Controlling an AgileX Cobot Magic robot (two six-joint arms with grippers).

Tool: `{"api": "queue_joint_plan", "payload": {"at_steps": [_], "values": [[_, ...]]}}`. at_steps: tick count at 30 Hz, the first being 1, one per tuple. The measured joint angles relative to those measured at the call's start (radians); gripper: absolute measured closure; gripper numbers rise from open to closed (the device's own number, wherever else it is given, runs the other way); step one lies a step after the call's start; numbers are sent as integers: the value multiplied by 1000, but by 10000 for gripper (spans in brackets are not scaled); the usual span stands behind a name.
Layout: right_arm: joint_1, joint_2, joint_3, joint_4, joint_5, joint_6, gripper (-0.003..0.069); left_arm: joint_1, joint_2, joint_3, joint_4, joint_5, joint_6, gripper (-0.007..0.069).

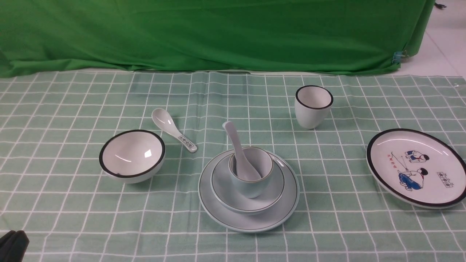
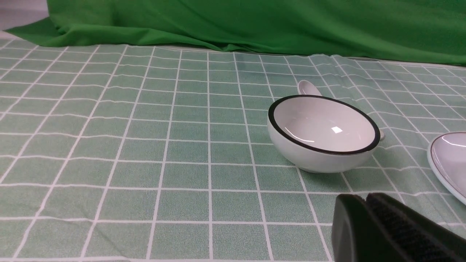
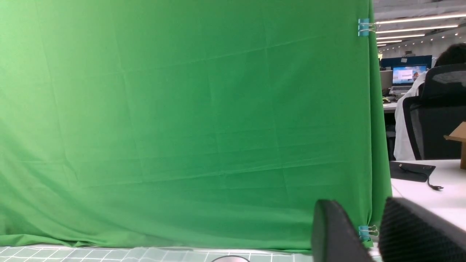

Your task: Place the bowls on the plates on the blue tablecloth, put the cups on the bowls, and place the spoons in the cups.

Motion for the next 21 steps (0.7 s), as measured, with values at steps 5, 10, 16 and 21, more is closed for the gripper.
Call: {"api": "queue_joint_plan", "payload": {"at_steps": [5,10,16,21], "values": [[-1,-1,0,-7,23,-53,421,0,0,0,0,0,0,608],[-88,-3,10,-18,233,-253,421,0,0,0,0,0,0,608],[-149,-6,169,-21,305,-360,421,0,0,0,1,0,0,608],[-159,-10,344,-21,278,-325,421,0,0,0,2,1,0,608]]}}
